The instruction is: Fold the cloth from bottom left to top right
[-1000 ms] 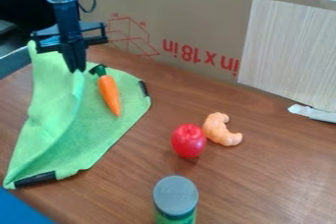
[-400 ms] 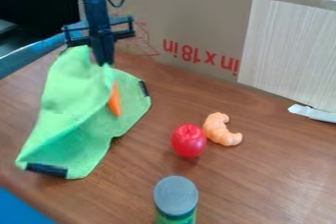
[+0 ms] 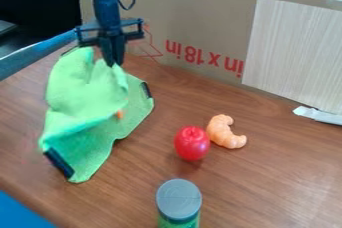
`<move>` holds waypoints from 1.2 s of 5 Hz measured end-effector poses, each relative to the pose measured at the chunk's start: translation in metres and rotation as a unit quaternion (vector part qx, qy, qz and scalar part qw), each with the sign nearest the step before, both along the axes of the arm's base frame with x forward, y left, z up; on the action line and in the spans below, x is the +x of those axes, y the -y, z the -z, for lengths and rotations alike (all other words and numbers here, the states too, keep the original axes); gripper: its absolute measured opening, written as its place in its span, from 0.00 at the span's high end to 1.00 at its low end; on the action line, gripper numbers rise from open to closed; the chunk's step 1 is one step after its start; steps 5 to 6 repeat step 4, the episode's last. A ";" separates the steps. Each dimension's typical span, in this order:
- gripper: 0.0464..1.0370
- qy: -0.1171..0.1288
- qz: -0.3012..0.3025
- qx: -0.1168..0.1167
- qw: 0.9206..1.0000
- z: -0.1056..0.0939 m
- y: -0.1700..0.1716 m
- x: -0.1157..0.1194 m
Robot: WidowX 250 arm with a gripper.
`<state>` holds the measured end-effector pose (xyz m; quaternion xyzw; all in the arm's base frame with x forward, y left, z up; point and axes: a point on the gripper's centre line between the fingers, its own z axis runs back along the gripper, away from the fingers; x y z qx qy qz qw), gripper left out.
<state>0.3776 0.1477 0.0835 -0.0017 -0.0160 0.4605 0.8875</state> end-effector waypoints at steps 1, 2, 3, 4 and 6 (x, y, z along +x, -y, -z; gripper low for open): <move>0.57 0.000 0.005 0.007 1.000 0.003 -0.001 0.001; 0.26 -0.006 0.013 0.003 1.000 0.008 0.001 -0.002; 0.04 -0.009 0.020 -0.016 1.000 0.008 0.006 -0.005; 0.04 0.006 0.023 -0.029 0.999 -0.009 0.007 -0.007; 0.04 0.006 0.023 -0.029 0.999 -0.009 0.007 -0.007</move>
